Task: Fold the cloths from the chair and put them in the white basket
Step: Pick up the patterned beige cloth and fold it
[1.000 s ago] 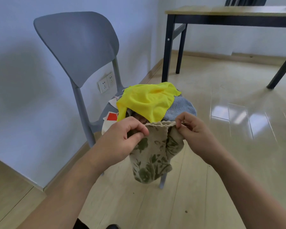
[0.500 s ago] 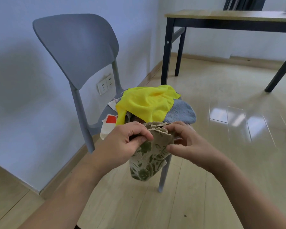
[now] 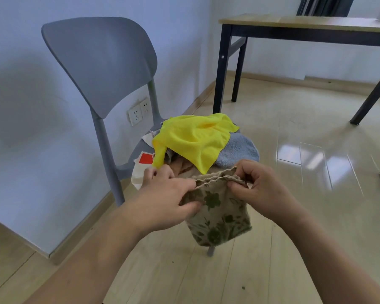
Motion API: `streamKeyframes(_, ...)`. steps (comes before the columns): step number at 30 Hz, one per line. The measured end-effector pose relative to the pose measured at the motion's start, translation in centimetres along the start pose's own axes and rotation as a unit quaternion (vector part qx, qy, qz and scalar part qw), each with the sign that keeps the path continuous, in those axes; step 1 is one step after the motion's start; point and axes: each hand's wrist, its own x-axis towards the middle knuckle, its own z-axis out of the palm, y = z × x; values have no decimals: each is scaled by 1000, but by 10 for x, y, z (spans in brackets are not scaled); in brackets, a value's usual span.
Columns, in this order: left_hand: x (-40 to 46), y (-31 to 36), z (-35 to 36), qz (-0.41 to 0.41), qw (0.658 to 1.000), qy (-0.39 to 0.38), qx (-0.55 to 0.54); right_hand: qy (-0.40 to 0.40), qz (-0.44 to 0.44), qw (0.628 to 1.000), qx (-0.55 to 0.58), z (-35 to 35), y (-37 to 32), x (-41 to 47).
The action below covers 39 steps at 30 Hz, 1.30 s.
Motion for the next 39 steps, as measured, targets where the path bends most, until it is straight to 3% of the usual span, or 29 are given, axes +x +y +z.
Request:
streamKeyframes(2, -1, 0, 1, 20, 994, 95, 58, 15, -24, 999, -26, -7, 0, 1)
streamKeyframes(5, -6, 3, 3, 47, 948, 280, 142, 56, -53, 996, -48, -15, -3, 3)
streamKeyframes(7, -4, 5, 7, 54, 928, 340, 142, 85, -60, 993, -52, -18, -6, 3)
streamKeyframes(12, 4, 14, 7, -21, 915, 381, 135, 95, -15, 995, 24, -9, -9, 3)
streamKeyframes(16, 12, 9, 11, -65, 930, 340, 124, 71, -12, 996, 55, -1, -11, 5)
streamKeyframes(20, 11, 9, 9, -23, 927, 373, 3, 74, -38, 996, 18, -4, -19, 1)
streamKeyframes(24, 7, 12, 7, -15, 915, 403, -16, 87, -64, 993, -52, -5, -26, -2)
streamKeyframes(26, 5, 12, 3, -43, 922, 385, -17, 90, -56, 993, -47, -6, -27, -4)
streamKeyframes(28, 7, 9, 2, -41, 923, 324, -203, 98, -32, 994, -28, -6, -28, -5)
streamKeyframes(29, 9, 8, 1, -40, 893, 279, -350, 104, -14, 994, -6, -5, -28, -6)
streamKeyframes(31, 14, 7, 0, -62, 766, 215, -603, 108, 30, 992, 58, -3, -26, -6)
streamKeyframes(33, 19, 5, 3, -83, 642, 160, -745, 94, 68, 985, 129, 2, -25, -5)
streamKeyframes(34, 21, 3, 5, -78, 620, 119, -772, 88, 87, 979, 159, 4, -26, -5)
streamKeyframes(35, 21, 2, 7, -71, 636, 73, -765, 87, 104, 973, 189, 5, -27, -4)
streamKeyframes(37, 18, 3, 11, -55, 709, -5, -703, 110, 140, 954, 241, 4, -29, -1)
streamKeyframes(39, 18, 6, 14, -49, 732, 2, -680, 141, 186, 922, 308, 1, -30, 2)
